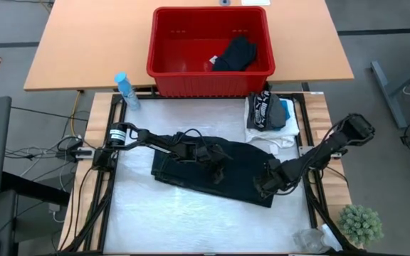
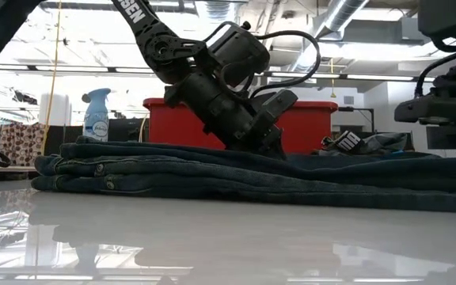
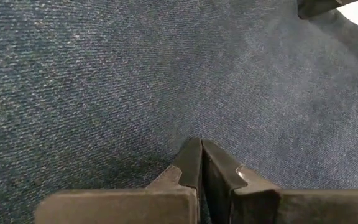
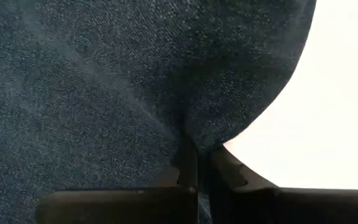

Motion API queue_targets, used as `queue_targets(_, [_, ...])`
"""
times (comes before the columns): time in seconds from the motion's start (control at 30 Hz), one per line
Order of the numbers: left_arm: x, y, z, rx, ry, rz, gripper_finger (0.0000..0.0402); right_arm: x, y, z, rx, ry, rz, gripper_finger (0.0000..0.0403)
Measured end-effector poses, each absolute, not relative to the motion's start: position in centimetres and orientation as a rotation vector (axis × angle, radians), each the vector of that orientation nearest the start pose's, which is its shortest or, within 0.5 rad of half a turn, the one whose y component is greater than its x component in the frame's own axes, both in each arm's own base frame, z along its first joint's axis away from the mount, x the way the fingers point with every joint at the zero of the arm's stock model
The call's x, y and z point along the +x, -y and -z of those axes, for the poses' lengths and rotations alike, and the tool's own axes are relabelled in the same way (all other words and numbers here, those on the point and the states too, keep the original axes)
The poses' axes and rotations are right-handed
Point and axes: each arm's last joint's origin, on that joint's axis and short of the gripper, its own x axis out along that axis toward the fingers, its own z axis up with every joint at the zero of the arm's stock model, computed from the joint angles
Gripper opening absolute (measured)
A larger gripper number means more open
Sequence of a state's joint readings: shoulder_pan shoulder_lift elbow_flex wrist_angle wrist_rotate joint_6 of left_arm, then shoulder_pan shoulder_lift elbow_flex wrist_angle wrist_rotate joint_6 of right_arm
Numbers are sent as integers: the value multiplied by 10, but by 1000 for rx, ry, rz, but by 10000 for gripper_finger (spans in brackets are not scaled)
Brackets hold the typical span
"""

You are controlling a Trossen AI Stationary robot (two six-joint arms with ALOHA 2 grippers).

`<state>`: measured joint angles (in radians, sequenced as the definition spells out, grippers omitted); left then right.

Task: Fold laundry
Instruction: Fold the blue pants

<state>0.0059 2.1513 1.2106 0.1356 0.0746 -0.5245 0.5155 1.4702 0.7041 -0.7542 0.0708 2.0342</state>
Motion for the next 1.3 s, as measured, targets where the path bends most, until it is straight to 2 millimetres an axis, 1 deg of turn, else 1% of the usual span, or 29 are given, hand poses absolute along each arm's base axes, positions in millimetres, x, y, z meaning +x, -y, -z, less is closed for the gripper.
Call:
queue_targets(0.1, [425,0,-92,-523,-801,-145,0,188,-104,-160,1182,-1142,1123,30])
queue_targets(0.2, [425,0,-92,-521,-798,-146,0,188,-102,-184,1218,-1100,1056,30])
queue_targets(0.33, [425,0,-92,-521,-792,-146,0,194,-97,-203,1238,-1065,973,30])
queue_targets(0.47, [425,0,-92,-523,-787,-150,0,205,-90,-216,1222,-1042,911,30])
queue_targets(0.67, [426,-1,-93,-525,-772,-153,0,227,-76,-238,1182,-989,796,30])
queue_targets(0.83, [427,-1,-93,-524,-761,-162,0,244,-62,-263,1134,-926,708,30])
queue_targets(0.97, [430,-1,-96,-524,-710,-167,0,255,-52,-279,1074,-882,649,30])
queue_targets(1.07, [433,-2,-100,-508,-686,-165,0,260,-48,-295,1030,-840,616,30])
queue_targets(1.17, [434,-6,-115,-510,-680,-160,0,258,-44,-301,1003,-837,639,30])
queue_targets(1.23, [430,-12,-134,-520,-673,-148,0,254,-43,-301,984,-871,664,30])
queue_targets(1.3, [427,-20,-162,-513,-630,-137,0,250,-44,-301,965,-901,690,30])
